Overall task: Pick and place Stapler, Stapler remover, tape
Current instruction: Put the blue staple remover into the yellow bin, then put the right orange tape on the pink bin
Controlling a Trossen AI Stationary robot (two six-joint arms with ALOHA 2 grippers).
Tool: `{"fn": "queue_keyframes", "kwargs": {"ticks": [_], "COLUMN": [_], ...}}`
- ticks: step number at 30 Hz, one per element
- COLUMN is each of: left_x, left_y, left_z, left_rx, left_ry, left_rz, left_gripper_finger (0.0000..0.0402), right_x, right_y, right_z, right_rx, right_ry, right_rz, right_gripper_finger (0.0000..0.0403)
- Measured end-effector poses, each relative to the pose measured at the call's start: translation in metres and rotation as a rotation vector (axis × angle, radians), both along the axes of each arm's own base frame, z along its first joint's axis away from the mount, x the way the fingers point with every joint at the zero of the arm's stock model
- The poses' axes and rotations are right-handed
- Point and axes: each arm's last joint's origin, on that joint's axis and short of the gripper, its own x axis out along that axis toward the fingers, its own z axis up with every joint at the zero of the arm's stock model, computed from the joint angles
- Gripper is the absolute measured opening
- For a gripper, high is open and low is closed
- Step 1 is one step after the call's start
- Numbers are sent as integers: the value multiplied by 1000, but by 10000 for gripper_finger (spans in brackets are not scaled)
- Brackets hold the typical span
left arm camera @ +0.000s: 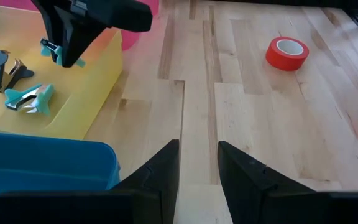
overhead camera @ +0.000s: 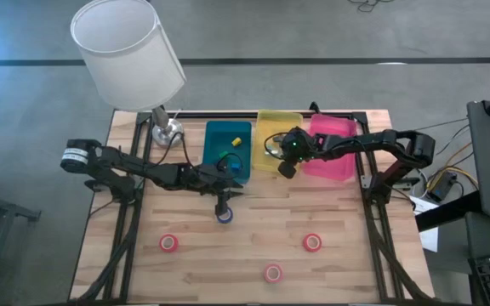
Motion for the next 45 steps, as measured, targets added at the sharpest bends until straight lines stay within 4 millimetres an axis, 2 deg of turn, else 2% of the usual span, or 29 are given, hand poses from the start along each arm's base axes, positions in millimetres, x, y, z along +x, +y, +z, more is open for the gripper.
{"fn": "queue_keyframes", "kwargs": {"ticks": [12,20,26,31,38,42,45], "left_x": [0,0,0,0,0,0,-1], "left_y": [0,0,0,0,0,0,0], "left_z": [0,0,0,0,0,0,-2], "left_rx": [-2,-2,-1,-1,0,1,1], "left_ry": [0,0,0,0,0,1,5], "left_rz": [-3,-3,-2,-2,0,2,1], "left_gripper_finger": [113,113,113,113,113,113,113], "right_x": [1,11,19,24,29,23,15], "right_y": [-1,-2,13,38,94,131,159], "right_z": [2,21,43,72,105,106,97], "right_rx": [-9,0,71,131,168,200,260], "right_ry": [1,21,129,258,344,398,440], "right_rz": [11,19,31,66,150,176,199], "right_gripper_finger": [126,152,168,176,185,184,183]}}
